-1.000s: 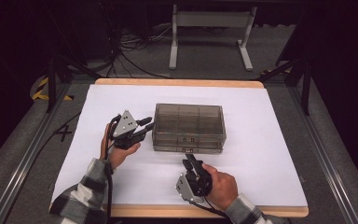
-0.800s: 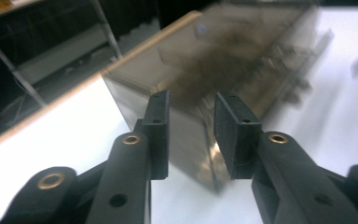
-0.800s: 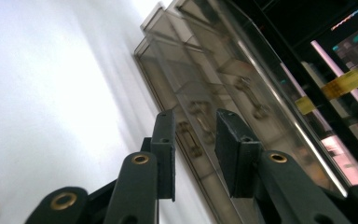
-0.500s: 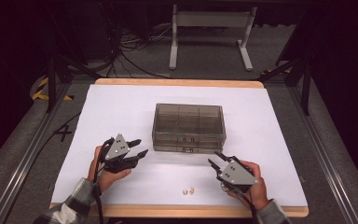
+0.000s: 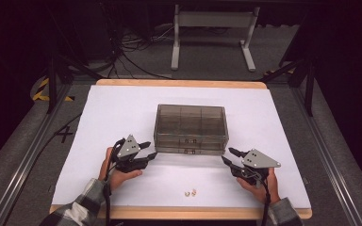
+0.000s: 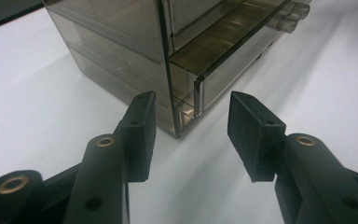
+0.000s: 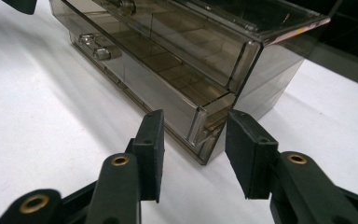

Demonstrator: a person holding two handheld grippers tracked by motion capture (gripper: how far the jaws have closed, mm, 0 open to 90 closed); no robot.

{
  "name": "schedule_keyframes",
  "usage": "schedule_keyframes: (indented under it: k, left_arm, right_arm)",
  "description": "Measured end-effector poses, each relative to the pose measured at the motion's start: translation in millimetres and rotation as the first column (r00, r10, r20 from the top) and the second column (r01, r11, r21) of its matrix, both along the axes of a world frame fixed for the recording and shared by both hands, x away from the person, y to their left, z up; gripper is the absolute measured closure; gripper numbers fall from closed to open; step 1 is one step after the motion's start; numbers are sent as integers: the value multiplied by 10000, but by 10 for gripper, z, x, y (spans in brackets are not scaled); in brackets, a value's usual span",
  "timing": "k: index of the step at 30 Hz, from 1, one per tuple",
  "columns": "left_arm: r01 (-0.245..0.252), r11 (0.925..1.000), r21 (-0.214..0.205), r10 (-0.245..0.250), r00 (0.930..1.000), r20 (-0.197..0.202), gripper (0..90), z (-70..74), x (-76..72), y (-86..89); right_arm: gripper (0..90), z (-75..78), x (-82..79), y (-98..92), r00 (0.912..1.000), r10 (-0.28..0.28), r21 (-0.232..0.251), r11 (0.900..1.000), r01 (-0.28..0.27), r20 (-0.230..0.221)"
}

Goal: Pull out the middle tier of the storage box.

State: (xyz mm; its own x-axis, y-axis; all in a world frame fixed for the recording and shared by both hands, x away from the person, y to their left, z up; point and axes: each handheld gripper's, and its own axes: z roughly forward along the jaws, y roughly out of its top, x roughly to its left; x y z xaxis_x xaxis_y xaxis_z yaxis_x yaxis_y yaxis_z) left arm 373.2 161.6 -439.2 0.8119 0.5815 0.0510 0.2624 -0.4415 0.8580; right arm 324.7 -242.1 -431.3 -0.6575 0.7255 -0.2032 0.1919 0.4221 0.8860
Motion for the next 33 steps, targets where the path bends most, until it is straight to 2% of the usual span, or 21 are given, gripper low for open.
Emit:
schedule_keyframes:
  k: [4, 5, 10, 14, 17, 19, 20, 21, 22, 23, 27, 29, 31, 33]
  left_arm:
    - [346, 9991, 234, -340, 9991, -260, 549, -55, 43, -64]
    - [318, 9988, 384, -310, 9993, -194, 558, -59, 42, -76]
    - [323, 9991, 262, -316, 9991, -280, 586, -67, 57, -59]
    - [240, 9993, 281, -231, 9992, -326, 558, -72, 64, -78]
    - [207, 9991, 362, -197, 9995, -254, 566, -65, 53, -81]
    - [286, 9988, 387, -279, 9994, -185, 618, -54, 44, -56]
    - [501, 9983, 305, -495, 9986, -197, 639, -49, 40, -47]
    - [838, 9963, 172, -835, 9964, -169, 705, -42, 19, -50]
    - [742, 9963, 442, -744, 9972, 26, 666, -30, -4, -77]
    - [684, 9961, 562, -690, 9976, 84, 667, -29, -9, -90]
    - [510, 9971, 559, -511, 9987, 11, 671, -35, 1, -78]
    - [729, 9964, 430, -726, 9973, -86, 682, -40, -4, -71]
    - [755, 9951, 632, -768, 9969, 179, 677, -21, -28, -82]
    - [770, 9951, 616, -782, 9968, 180, 683, -16, -35, -74]
  right_arm:
    - [588, -37, 60, 25, 9998, -51, 22, 10000, 52, -172]
    - [598, -49, 74, 32, 9998, -23, -4, 10000, 23, -221]
    - [663, -84, 94, 66, 9994, 114, -79, 9999, -116, -319]
    - [740, -69, 72, 60, 9995, -43, 64, 10000, 45, -301]
    - [786, -58, 54, 40, 9996, 6, 67, 10000, -4, -288]
    - [812, -53, 51, 35, 9996, -8, 26, 10000, 9, -295]
    - [814, -52, 54, 33, 9995, 14, 22, 10000, -13, -312]
    - [815, -50, 54, 32, 9995, 42, 19, 10000, -42, -327]
    - [816, -47, 53, 30, 9995, 55, -44, 10000, -56, -314]
    - [818, -45, 50, 25, 9994, 110, -58, 9999, -112, -334]
    - [821, -40, 40, 17, 9991, 173, -6, 9998, -174, -390]
    - [822, -37, 34, 24, 9992, 147, -82, 9999, -150, -365]
    - [822, -34, 33, 17, 9990, 185, -72, 9998, -188, -398]
    - [823, -33, 25, 17, 9990, 211, -71, 9997, -214, -389]
